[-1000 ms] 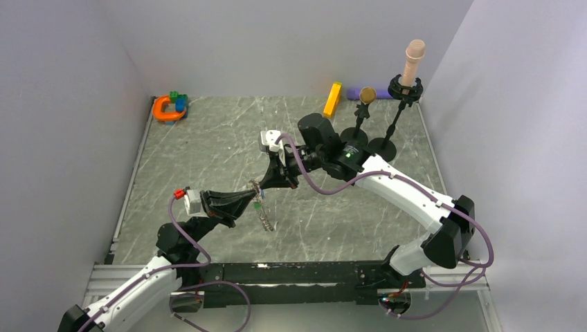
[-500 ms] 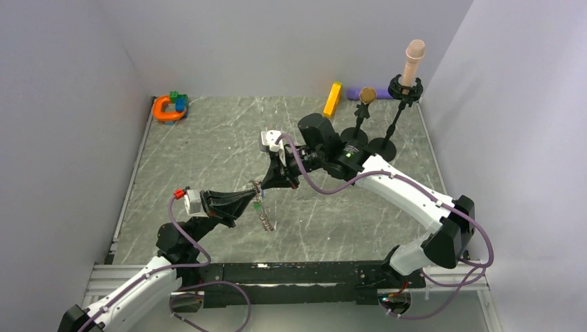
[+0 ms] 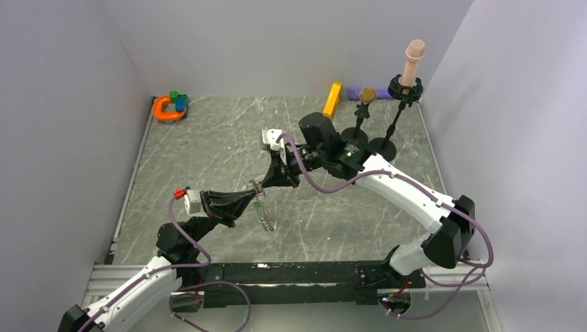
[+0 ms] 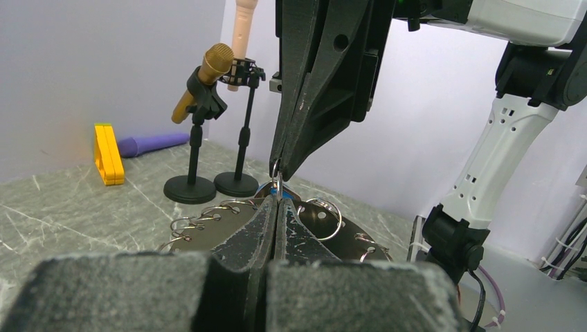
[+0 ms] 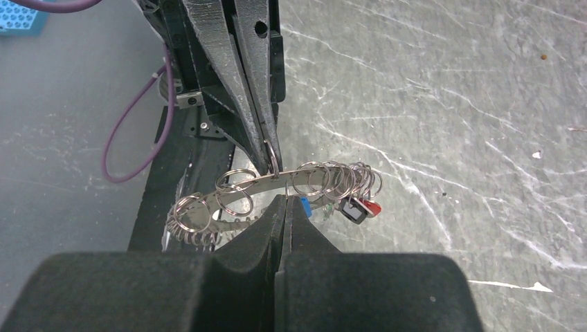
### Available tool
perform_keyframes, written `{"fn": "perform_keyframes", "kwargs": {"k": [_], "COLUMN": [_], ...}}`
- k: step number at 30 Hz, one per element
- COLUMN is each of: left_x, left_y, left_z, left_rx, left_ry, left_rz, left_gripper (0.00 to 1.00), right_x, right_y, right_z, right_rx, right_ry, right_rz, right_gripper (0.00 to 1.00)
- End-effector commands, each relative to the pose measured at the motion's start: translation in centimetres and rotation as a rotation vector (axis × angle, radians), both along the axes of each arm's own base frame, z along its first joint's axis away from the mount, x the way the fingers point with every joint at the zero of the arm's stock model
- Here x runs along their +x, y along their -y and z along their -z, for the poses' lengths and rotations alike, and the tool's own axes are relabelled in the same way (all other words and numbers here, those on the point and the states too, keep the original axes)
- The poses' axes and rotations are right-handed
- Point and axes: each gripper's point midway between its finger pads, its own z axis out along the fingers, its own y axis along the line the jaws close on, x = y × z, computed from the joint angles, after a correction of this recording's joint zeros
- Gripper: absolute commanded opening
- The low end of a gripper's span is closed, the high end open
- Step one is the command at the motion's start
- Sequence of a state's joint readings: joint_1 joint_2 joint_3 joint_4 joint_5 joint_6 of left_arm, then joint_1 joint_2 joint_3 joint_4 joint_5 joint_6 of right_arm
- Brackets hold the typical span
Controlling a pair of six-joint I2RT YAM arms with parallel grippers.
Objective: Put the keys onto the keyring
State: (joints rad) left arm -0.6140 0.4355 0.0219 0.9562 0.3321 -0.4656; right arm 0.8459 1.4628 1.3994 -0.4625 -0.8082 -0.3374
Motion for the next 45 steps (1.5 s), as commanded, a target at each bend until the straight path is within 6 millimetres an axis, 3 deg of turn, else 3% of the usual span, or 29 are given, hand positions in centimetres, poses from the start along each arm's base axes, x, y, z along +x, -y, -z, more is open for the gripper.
{"fn": "perform_keyframes", "kwargs": {"k": [1,13,45], "left_x": [-0.67,-0.35,-0.62], "left_y": [-0.62,-0.74,-0.45], "left_z": [-2.72,-2.56,-2.76], "left_rx": [-0.061,-0.058,-0.058], "left_ry": [0.077,0.065,0.074], "left_rz": [-0.005,-0.021,0.002], "left_gripper": [0.0,0.0,0.0], "right_x": [0.4,-0.35,-0.09], "right_y": [-0.1,-0.16,-0.48], "right_z": [-1.96,-2.26,-1.99], "right_rx": [0.045,0.062,0.062], "right_ry": [0.043,0.021,0.01], "right_rz": [0.011,-0.022,-0.019], "right_gripper": [0.0,0.0,0.0]}}
